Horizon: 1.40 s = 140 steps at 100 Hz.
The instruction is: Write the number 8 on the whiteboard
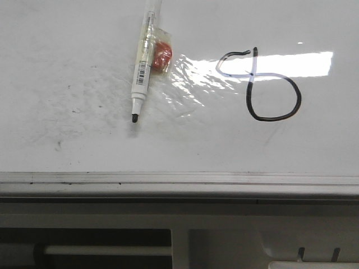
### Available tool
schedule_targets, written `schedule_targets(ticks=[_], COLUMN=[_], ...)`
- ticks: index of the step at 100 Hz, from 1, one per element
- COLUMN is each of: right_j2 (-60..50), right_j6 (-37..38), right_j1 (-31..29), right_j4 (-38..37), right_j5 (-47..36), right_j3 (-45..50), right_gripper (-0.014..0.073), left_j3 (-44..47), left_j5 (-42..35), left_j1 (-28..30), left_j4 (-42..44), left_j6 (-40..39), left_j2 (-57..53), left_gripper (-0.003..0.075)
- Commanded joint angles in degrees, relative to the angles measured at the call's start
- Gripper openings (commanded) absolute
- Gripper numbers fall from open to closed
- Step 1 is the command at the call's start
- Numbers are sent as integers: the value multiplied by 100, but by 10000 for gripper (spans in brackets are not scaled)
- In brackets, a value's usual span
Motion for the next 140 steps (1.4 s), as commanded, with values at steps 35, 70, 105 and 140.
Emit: schedule_targets(ticks=[35,70,105,140], right_j2=[70,70,70,70], right_j6=[11,11,11,11], right_j1=[-38,-38,-38,-38], right_j4=[-182,-182,-182,-182], right_j5=[-366,-366,-366,-366], right_j3=[-125,-125,-125,-125], right_gripper=[-32,-32,-32,-32], left_j3=[-104,415,1449,1605], left_j5=[48,-777,-174,2271], left_j1=[-48,1557,4716,5496], left_j4=[149,3430,8664,9511], left_j6=[89,-739,-6975,-8460], left_j2=[36,24,-656,-1350], left_gripper=[-20,-20,-20,-20])
